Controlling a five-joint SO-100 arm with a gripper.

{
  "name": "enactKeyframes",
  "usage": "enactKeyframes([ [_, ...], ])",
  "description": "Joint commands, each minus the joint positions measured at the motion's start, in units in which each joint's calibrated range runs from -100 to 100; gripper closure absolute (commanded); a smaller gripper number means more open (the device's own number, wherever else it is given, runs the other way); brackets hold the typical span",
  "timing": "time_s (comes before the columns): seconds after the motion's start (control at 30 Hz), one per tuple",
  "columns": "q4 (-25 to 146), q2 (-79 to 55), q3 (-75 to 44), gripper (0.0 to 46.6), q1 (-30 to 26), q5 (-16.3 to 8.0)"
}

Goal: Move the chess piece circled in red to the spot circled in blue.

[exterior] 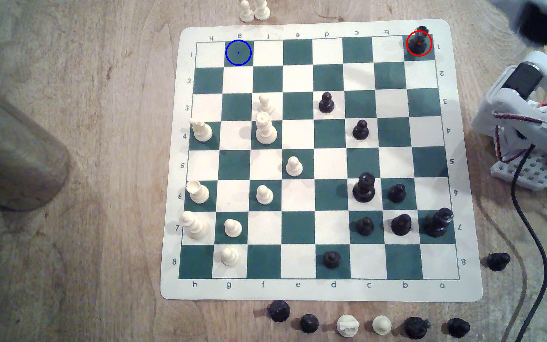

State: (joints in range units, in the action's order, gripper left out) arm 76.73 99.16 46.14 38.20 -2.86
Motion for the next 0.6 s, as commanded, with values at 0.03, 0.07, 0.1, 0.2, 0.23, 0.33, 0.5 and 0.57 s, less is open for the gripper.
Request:
enactKeyframes([
  [0.03, 10.16, -3.32, 3.18, 38.6, 6.81, -2.20],
  [0.07, 10.98, -5.44, 3.18, 37.7, 7.75, -2.54],
  [0.1, 11.31, -7.40, 3.18, 36.6, 8.38, -2.69],
  [0.2, 11.31, -16.65, 2.55, 32.3, 9.32, -3.71],
  [0.23, 11.06, -19.54, 2.19, 31.6, 9.32, -3.96],
  [0.33, 9.43, -28.02, 1.37, 30.3, 8.46, -4.84],
  [0.5, 5.90, -39.31, 1.01, 29.8, 7.91, -5.32],
  [0.57, 1.07, -46.79, 0.83, 28.7, 9.79, -4.93],
])
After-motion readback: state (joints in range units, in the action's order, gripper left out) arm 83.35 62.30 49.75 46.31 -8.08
